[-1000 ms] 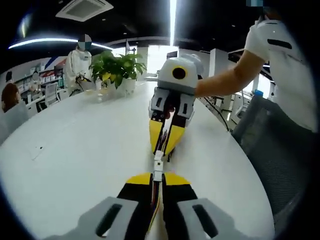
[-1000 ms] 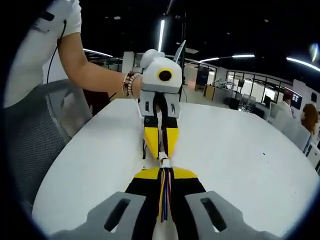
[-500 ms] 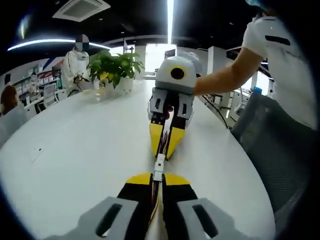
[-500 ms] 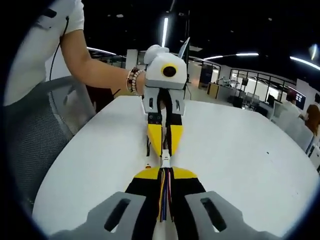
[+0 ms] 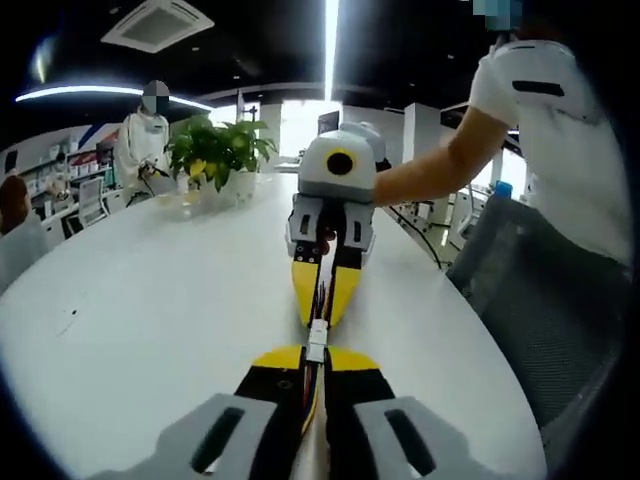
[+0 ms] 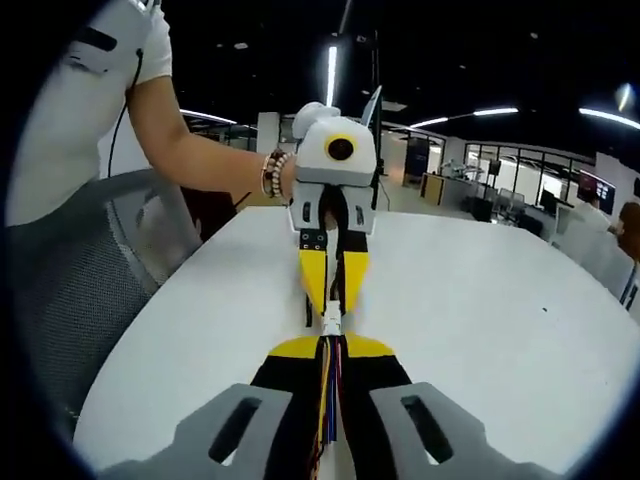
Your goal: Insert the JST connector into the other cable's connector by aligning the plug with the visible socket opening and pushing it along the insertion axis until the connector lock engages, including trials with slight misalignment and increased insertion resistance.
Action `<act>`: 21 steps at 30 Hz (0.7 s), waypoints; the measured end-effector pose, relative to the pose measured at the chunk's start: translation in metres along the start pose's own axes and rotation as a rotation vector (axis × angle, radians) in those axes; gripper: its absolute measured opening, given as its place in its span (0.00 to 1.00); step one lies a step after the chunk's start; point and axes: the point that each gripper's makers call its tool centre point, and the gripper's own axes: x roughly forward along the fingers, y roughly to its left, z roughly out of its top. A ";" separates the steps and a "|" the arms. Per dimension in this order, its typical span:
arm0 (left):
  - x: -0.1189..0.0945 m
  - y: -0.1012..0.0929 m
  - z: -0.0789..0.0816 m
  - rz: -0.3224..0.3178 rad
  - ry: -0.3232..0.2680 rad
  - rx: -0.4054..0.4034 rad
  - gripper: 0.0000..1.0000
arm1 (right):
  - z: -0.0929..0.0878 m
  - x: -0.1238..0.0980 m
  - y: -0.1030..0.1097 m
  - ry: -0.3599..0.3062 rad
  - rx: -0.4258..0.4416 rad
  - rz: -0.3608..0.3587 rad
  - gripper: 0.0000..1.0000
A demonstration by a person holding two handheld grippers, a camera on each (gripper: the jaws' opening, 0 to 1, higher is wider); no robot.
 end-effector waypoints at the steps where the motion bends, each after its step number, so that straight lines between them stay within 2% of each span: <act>1: 0.000 0.000 0.000 0.001 -0.004 -0.003 0.00 | 0.001 0.000 0.000 -0.003 0.001 0.000 0.04; 10: -0.001 -0.002 0.009 0.012 -0.040 -0.008 0.00 | 0.007 -0.003 -0.001 -0.016 0.004 -0.014 0.03; 21: 0.005 -0.001 0.009 0.014 -0.036 -0.018 0.00 | 0.002 -0.005 -0.004 -0.002 0.017 -0.025 0.03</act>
